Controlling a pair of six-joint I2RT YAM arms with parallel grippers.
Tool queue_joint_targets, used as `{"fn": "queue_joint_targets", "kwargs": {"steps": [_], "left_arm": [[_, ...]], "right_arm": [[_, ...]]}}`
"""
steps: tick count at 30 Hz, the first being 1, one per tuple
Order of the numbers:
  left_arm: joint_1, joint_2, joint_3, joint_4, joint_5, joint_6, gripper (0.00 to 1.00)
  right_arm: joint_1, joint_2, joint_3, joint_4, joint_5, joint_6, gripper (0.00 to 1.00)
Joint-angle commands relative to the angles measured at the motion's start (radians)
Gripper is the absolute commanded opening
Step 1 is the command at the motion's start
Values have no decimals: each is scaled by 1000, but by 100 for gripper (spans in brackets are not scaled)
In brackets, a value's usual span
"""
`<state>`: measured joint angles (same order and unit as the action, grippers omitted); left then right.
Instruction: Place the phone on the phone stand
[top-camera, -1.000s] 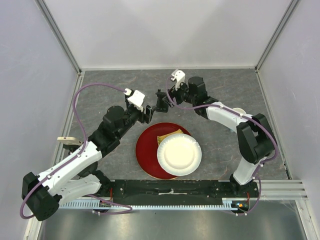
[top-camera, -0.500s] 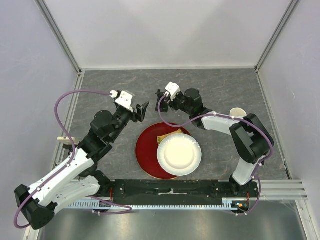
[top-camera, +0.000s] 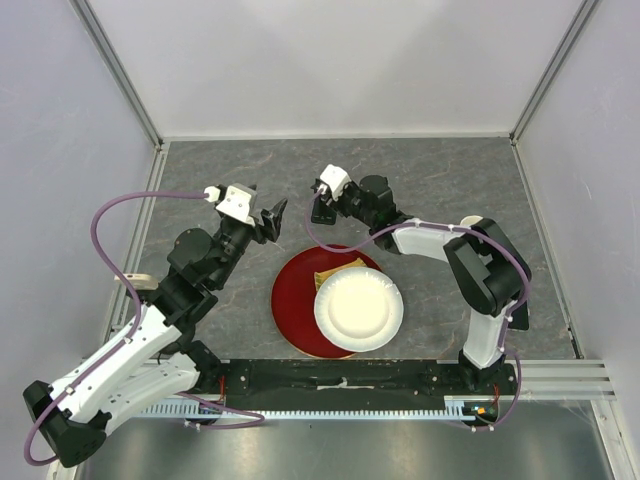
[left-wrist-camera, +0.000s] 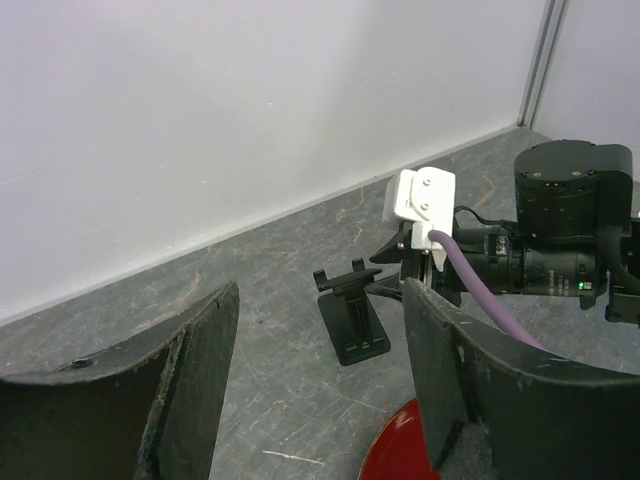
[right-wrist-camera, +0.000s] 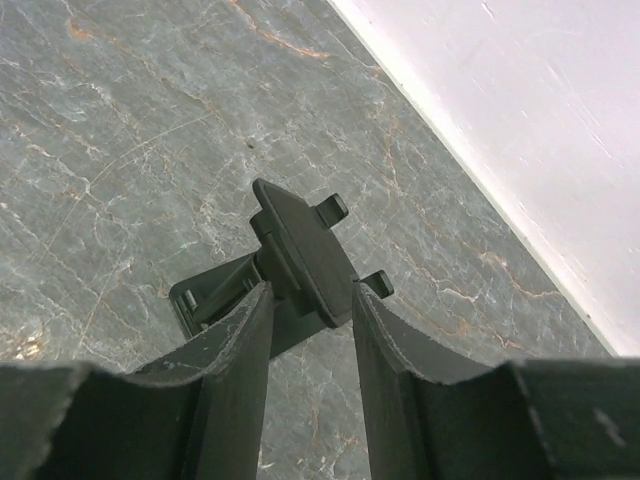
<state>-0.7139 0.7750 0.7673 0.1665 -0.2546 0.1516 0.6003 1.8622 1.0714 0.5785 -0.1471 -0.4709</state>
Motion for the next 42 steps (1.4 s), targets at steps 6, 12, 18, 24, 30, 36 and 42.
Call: {"fn": "queue_joint_targets", "kwargs": {"steps": [6,12,18,24,30,36,42], "left_arm": [[-2,-6,-5,41,-11,37,72],[-1,-3,-5,41,-17,42,72],[-2,1,-6,41,-23,49,71],[-1,4,-5,42,-43,59,71],[4,-3,1,41,-124,65,71],[25,-20,3,42,-198,40,70],[82,-17,15,33,-219,-20,70]], "right_arm": [[12,66,110,-35,17,-51,34],[19,75,125,-72,-2,-67,20],[49,61,131,-106,-66,-81,4],[95,26,114,-114,-146,-97,0],[160,-20,94,-102,-227,-61,0],[232,-26,98,-78,-284,-3,0],[332,-11,136,-78,-295,51,0]]}}
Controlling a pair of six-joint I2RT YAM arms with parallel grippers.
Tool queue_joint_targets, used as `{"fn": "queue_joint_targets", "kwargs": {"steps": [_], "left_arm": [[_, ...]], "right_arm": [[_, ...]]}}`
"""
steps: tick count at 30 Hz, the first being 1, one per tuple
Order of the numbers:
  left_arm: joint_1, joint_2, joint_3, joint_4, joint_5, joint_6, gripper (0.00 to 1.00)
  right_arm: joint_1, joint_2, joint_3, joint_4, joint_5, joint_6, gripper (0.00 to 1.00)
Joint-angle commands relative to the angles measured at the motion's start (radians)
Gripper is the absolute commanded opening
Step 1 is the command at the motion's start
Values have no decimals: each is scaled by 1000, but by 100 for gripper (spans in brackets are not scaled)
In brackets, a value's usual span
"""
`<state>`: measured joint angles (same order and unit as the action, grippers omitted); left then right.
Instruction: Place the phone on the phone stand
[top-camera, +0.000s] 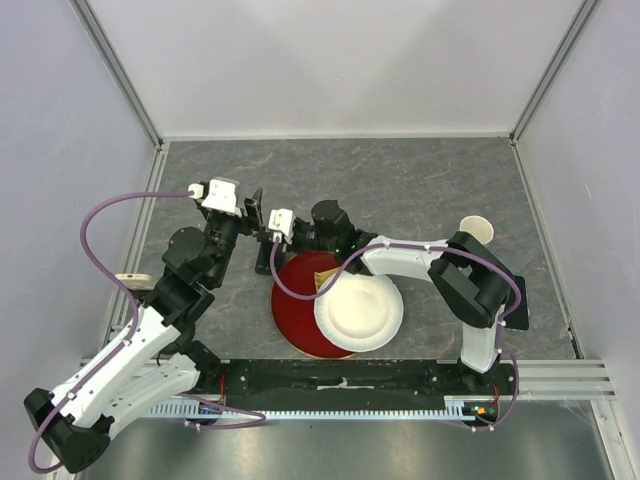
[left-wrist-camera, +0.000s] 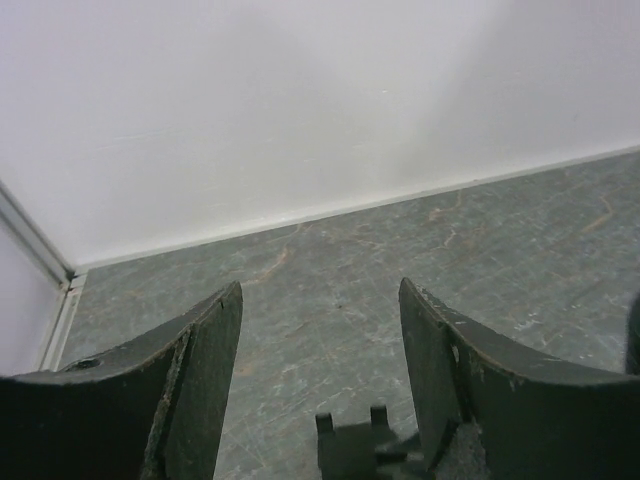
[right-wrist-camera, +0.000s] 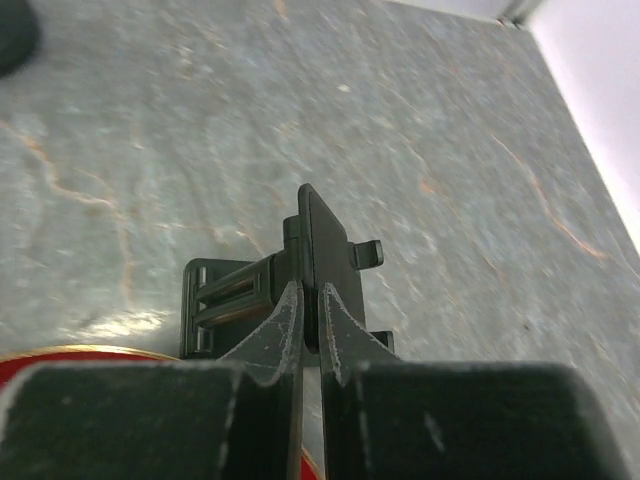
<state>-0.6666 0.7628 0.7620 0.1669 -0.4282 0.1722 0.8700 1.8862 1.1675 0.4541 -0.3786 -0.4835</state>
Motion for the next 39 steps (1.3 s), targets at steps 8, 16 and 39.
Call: {"fn": "queue_joint_targets", "kwargs": {"steps": [8,16,39], "left_arm": [[113,-16,42,-13,-23,-111,68],[137,-8,39,-9,-55,-92,65],[144,7,33,2,-55,-86,63]], "right_arm": [[253,1,116,-15,115,46,0],[438,30,110,51,294,45,0],[532,103,118,44,336,-95,0]]}}
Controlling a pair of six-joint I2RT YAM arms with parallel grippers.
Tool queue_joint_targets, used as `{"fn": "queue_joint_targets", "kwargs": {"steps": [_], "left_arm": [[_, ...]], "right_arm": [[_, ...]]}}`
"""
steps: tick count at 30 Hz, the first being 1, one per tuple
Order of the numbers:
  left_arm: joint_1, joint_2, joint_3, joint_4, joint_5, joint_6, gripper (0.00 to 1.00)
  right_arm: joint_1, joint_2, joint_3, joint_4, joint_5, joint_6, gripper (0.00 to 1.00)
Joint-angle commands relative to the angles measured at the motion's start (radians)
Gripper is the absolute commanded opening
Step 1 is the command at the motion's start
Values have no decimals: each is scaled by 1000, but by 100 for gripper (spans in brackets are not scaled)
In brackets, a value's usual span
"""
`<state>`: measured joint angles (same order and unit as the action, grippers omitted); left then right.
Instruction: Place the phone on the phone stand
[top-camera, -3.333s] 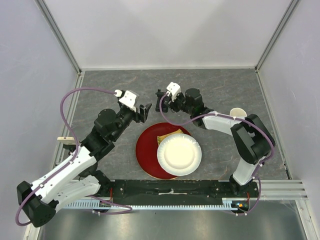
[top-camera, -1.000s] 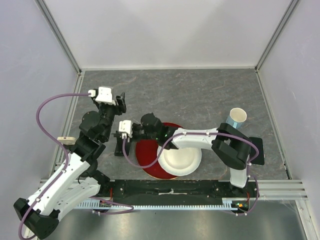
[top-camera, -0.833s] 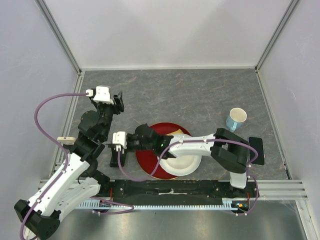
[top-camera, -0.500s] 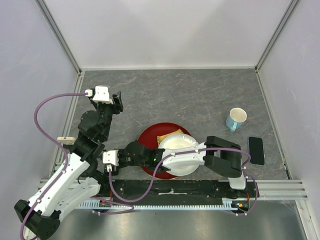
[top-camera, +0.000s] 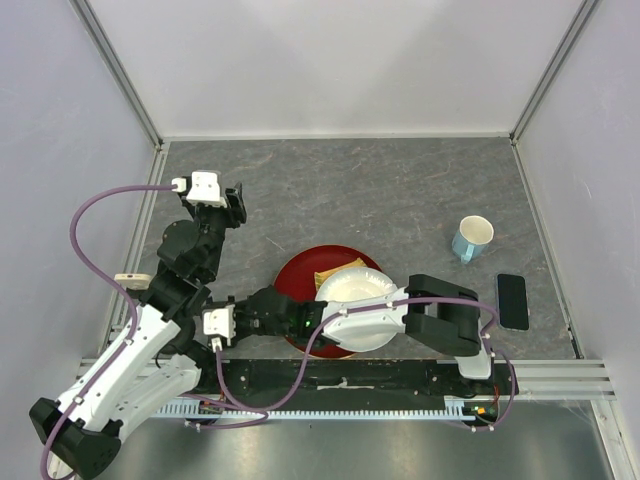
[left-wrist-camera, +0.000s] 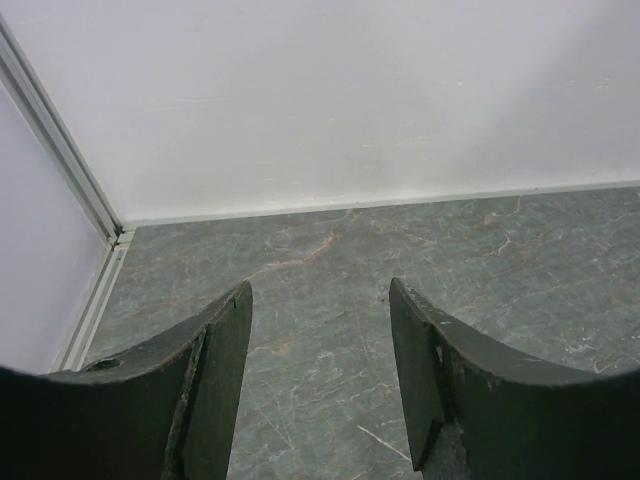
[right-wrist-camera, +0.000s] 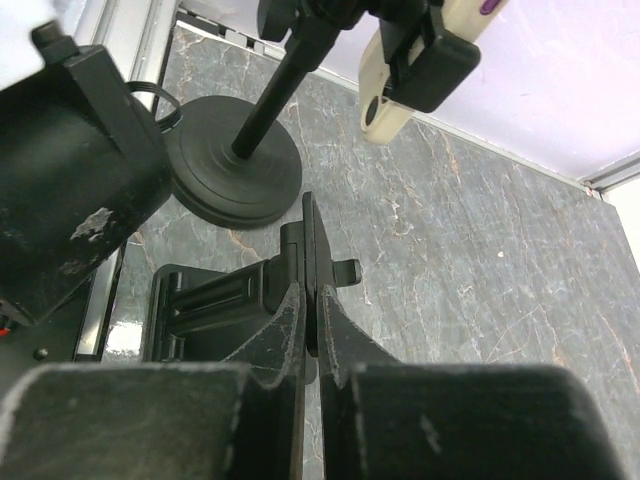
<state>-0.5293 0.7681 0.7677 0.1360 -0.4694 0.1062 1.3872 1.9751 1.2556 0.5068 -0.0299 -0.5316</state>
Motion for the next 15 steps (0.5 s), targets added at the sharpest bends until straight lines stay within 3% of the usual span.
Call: {"fn": "queue_joint_targets", "kwargs": {"steps": [1,5,15], "left_arm": [[8,7,27,31,-14,-20,63],[9,10,28,30,-8,-28,63],[11,14,24,34,-20,-22,62]], "right_arm": [[16,19,33,-26,-11,-48,0],[22,31,53,-53,-4,-64,0],[27,45,88,-97,-1,-59,17]]}}
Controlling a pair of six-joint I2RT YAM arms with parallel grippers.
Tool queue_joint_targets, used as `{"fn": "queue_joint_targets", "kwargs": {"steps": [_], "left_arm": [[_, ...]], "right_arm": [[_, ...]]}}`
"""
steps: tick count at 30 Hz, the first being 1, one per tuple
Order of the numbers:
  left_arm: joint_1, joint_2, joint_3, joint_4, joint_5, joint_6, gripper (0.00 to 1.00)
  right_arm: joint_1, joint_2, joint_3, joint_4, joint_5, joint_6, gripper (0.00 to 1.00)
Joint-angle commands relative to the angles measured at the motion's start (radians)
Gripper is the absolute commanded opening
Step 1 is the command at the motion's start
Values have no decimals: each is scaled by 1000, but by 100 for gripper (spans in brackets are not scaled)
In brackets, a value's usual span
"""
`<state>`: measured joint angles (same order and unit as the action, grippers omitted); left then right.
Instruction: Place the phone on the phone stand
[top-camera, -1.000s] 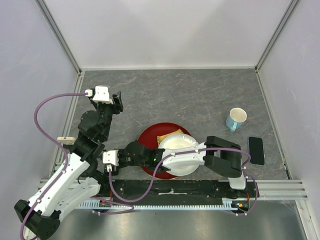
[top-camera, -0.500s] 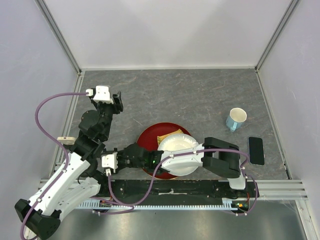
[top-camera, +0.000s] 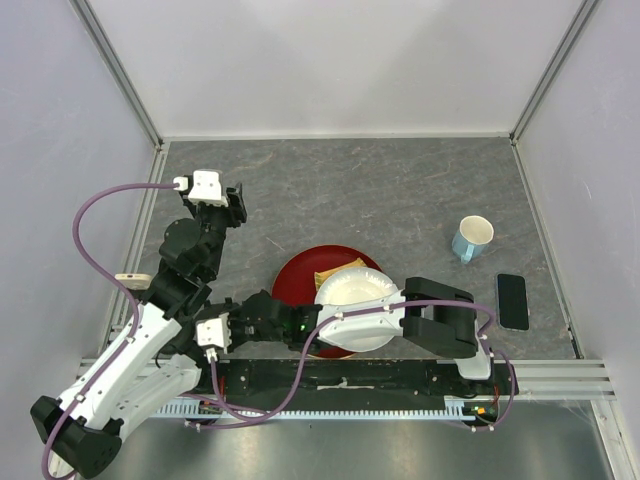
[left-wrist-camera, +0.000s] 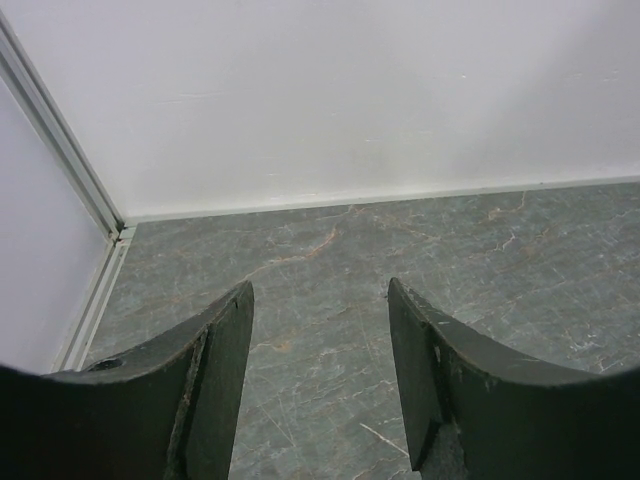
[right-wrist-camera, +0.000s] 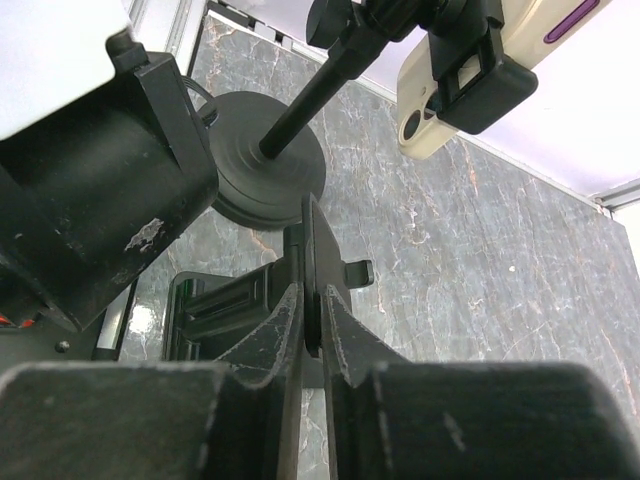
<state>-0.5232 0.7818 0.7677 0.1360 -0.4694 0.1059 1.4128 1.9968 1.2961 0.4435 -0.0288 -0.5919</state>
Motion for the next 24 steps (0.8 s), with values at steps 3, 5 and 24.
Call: {"fn": "queue_joint_targets", "kwargs": {"steps": [3,5,24], "left_arm": [[5,7,25,33,-20,-20,62],[5,7,24,31,-12,-25,62],[6,16,24,30,-11,-20,63]], "right_arm": [[2,19,35,-26,-14,1,25],[2,17,40,-32,-16,3,32],[-72,-246,-152,132,-20,138,73]]}}
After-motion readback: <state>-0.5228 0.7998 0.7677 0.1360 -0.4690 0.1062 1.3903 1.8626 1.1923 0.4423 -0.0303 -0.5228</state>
